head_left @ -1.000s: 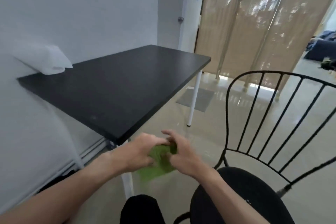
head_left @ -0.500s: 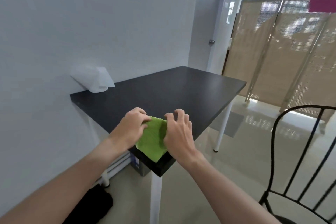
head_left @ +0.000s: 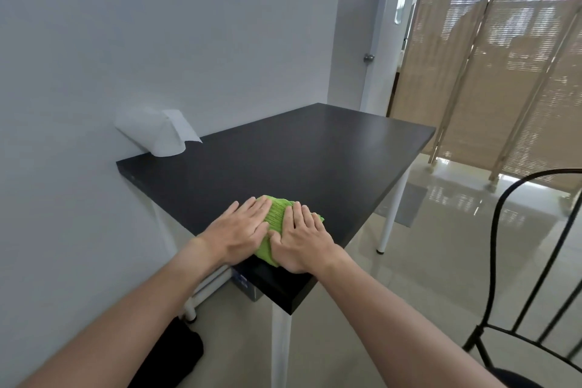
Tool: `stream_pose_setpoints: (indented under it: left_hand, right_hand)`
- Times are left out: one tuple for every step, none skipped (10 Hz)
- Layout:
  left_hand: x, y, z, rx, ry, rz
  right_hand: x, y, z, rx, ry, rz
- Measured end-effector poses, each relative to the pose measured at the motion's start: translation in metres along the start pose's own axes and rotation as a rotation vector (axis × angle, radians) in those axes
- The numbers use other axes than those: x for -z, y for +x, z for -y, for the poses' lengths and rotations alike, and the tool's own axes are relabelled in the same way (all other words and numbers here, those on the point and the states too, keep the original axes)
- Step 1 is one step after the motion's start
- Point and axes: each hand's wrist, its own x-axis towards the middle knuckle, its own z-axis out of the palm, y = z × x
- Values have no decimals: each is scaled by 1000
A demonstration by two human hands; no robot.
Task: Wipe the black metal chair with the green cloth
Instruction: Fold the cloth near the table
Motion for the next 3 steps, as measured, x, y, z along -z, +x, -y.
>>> stream_pose_setpoints:
  left_hand:
    - [-2, 5, 7, 19, 18, -29]
    - [-9, 10, 3, 10, 132, -37]
    - [-13, 6, 6, 61, 297, -28]
  right_hand:
    - [2, 7, -6, 51, -11, -6]
    - [3, 10, -11, 41, -25, -23]
    - [3, 4, 1, 11, -35, -34]
